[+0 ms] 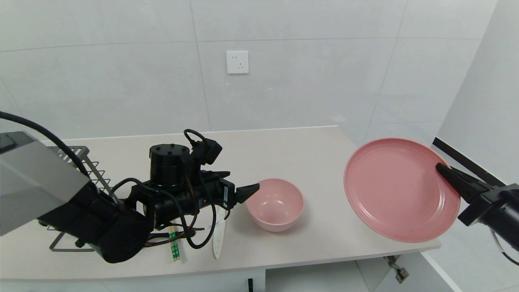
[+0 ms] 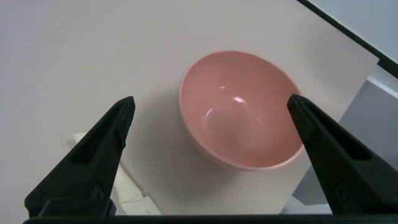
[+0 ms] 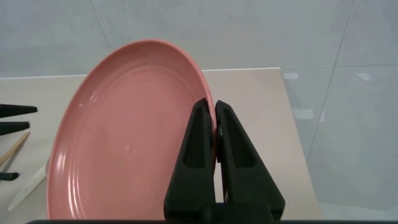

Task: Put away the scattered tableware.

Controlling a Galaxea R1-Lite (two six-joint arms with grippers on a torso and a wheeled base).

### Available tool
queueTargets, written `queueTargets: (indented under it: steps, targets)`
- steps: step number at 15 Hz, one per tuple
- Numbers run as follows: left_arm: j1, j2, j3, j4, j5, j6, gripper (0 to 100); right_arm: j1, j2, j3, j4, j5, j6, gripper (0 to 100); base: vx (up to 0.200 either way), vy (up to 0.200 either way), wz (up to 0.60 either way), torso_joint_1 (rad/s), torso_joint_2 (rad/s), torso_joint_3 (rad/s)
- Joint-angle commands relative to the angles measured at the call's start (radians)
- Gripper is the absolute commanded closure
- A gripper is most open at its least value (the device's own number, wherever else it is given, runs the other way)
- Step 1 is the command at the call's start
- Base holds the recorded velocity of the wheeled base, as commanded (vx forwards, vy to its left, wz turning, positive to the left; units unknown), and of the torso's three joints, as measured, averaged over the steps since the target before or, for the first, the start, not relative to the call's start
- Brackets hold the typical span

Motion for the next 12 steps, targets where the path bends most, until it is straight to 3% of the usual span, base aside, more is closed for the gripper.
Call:
queueTargets:
  steps: [1, 5, 12]
  targets:
    - [0.000, 0.069, -0.025, 0.004, 0.000, -0.001, 0, 0.000, 0.002, 0.000, -0.001, 0.000, 0.000, 100, 0.000, 0.000, 0.00, 0.000, 0.00, 0.000]
    - [0.007, 0.143, -0.062, 0.002, 0.001, -0.001, 0, 0.000, 0.002, 0.000, -0.002, 0.000, 0.000, 100, 0.000, 0.000, 0.00, 0.000, 0.00, 0.000]
    - [-0.023, 0.256, -0.143, 0.010, 0.003, -0.028, 0, 0.002, 0.001, 0.000, -0.002, 0.000, 0.000, 100, 0.000, 0.000, 0.00, 0.000, 0.00, 0.000]
